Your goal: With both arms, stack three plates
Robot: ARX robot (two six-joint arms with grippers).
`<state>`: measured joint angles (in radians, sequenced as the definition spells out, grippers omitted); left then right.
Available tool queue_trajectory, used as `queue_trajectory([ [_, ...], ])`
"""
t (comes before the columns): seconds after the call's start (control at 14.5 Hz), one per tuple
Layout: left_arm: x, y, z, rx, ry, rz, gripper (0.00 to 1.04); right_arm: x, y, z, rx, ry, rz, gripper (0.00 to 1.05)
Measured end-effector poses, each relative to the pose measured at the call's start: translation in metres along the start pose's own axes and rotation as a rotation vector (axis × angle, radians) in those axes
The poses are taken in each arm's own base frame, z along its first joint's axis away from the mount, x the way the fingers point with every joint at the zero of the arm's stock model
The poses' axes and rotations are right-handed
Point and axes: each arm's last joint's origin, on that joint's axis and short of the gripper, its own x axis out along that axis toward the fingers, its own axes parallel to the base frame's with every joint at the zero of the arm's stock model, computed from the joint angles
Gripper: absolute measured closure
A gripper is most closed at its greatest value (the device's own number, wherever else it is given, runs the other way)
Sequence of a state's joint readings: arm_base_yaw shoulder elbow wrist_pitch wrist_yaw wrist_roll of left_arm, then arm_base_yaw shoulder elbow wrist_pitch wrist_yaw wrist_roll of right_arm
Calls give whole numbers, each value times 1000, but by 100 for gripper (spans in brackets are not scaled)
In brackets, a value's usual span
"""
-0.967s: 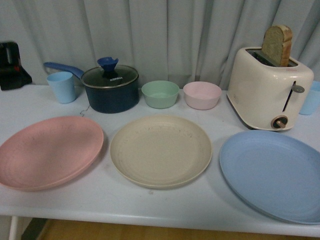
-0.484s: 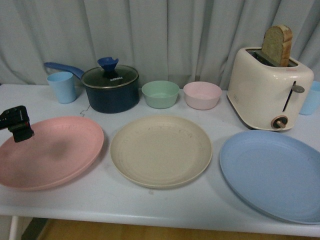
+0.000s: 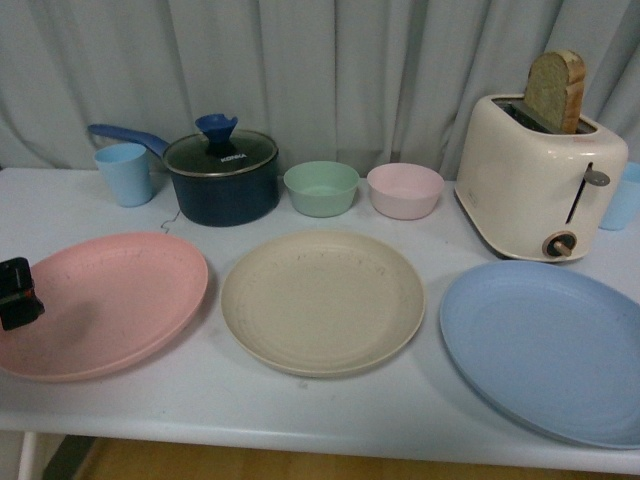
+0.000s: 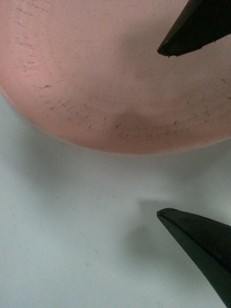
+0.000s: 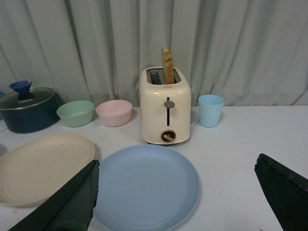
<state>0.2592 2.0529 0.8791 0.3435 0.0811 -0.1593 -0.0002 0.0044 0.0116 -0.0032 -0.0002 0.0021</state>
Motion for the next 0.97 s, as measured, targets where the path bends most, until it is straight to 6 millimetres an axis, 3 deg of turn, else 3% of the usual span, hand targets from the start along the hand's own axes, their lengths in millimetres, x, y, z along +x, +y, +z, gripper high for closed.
queue_trajectory([
  [0.55, 5, 2, -7, 31, 13, 43, 95, 0, 0, 0, 0, 0, 0, 6],
  [0.62, 2, 4, -3, 18, -2, 43, 100, 0, 0, 0, 0, 0, 0, 6],
  [0.76, -9, 12, 9, -1, -21, 42, 102, 0, 0, 0, 0, 0, 0, 6],
  [0.97, -46, 28, 36, 16, -93, 101, 102, 0, 0, 0, 0, 0, 0, 6],
])
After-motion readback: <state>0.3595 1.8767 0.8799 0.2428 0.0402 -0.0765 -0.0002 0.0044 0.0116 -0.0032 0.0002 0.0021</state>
